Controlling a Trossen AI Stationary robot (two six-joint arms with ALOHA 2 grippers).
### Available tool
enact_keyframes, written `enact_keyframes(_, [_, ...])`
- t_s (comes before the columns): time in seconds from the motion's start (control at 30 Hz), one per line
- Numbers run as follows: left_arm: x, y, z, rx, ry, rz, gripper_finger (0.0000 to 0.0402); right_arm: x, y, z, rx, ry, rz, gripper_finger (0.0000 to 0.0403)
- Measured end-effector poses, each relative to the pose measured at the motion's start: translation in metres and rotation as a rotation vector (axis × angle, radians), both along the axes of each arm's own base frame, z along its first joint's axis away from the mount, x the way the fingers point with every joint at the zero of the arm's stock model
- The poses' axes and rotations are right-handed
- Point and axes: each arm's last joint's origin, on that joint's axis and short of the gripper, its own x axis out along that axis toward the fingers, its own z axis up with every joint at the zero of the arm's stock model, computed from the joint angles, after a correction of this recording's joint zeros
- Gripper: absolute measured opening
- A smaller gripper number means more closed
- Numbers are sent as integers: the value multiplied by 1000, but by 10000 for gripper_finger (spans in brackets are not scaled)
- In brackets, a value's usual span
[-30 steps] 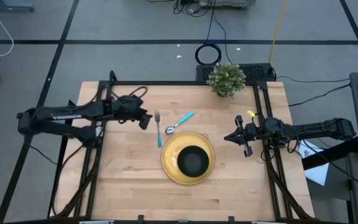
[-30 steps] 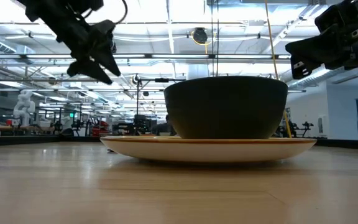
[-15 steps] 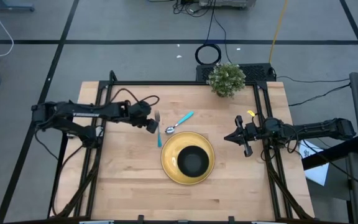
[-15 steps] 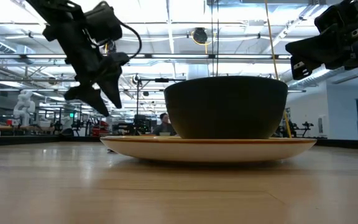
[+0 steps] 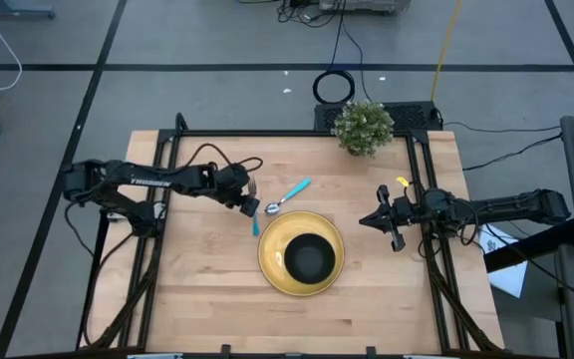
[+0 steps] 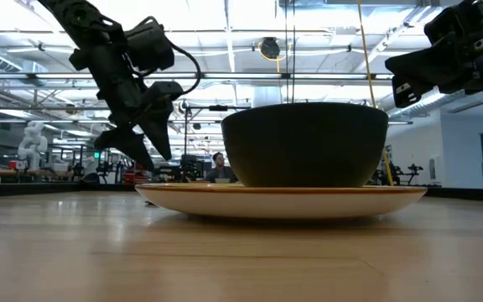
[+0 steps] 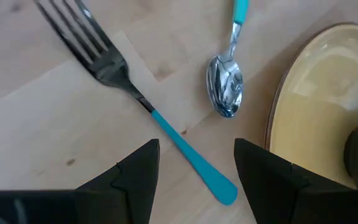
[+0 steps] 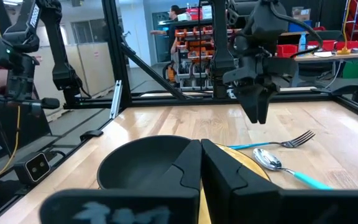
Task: Set table place
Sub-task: Put the blue fork on top of the yellow plate
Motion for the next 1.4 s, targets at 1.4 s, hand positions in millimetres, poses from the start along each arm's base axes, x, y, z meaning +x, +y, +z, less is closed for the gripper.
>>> enact_keyframes(1.4, [55,13,-17,-11,326,33,212,0,0,0,44,9,1,0])
